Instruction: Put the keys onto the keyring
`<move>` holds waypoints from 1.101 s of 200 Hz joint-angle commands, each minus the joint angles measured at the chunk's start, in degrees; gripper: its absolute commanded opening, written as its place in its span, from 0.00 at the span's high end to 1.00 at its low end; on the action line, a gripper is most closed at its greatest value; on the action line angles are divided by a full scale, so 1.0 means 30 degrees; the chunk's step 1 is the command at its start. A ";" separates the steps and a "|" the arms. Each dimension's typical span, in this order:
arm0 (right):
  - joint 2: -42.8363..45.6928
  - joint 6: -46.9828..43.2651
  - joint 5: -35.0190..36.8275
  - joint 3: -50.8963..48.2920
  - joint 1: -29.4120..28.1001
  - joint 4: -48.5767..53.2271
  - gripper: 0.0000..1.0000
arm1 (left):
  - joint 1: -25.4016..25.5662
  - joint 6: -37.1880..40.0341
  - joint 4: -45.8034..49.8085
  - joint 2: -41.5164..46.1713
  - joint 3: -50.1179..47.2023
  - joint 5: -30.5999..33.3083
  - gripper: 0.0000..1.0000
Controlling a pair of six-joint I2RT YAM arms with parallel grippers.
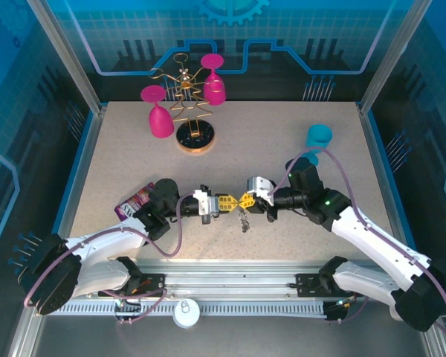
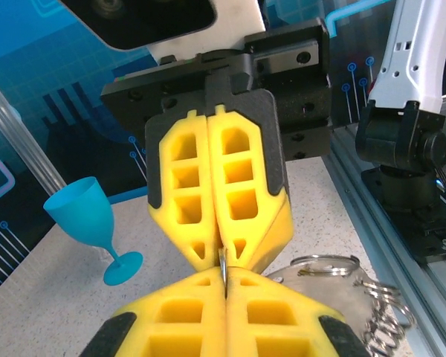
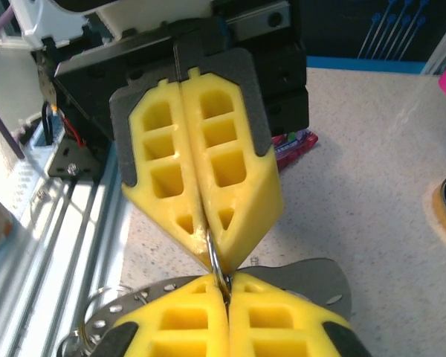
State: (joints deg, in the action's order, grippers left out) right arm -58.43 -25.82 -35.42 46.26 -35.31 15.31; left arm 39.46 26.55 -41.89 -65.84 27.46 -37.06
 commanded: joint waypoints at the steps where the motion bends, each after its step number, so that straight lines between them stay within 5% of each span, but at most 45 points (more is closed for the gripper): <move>1: -0.0240 -0.0232 -0.0332 0.0874 -0.0125 -0.0707 1.00 | 0.0151 -0.0025 -0.0908 -0.0003 0.0162 -0.0347 1.00; 25: -0.0058 -0.0977 0.0499 0.1267 -0.0203 0.0883 1.00 | 0.0147 0.0748 0.0060 0.0120 0.0268 0.1389 0.92; 66: -0.1332 -0.3546 0.3916 0.3908 -0.1721 0.6107 1.00 | 0.0191 0.2855 0.4501 0.0122 0.1792 0.3700 0.93; 131: -0.3863 -0.4808 0.6388 0.7548 -0.3695 0.9554 1.00 | 0.0288 0.4066 0.7265 -0.0114 0.2819 0.3847 0.90; 177: -0.3228 -0.3841 0.6499 0.7090 -0.3813 0.8385 1.00 | 0.0332 0.3997 0.7227 0.0148 0.2663 0.3353 1.00; 192: -0.1899 -0.2731 0.6185 0.5612 -0.3201 0.6539 0.80 | 0.0325 0.3525 0.6110 0.0359 0.2191 0.3154 1.00; 220: 0.0931 -0.0368 0.4523 0.2072 -0.1576 0.2111 0.60 | 0.0196 0.2028 0.3224 0.0483 0.1219 0.2394 1.00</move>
State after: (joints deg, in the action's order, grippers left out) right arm -62.63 -33.89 -14.66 58.89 -43.20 34.94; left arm 40.29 36.40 -23.92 -65.45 33.47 -28.27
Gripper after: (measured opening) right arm 0.345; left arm 0.052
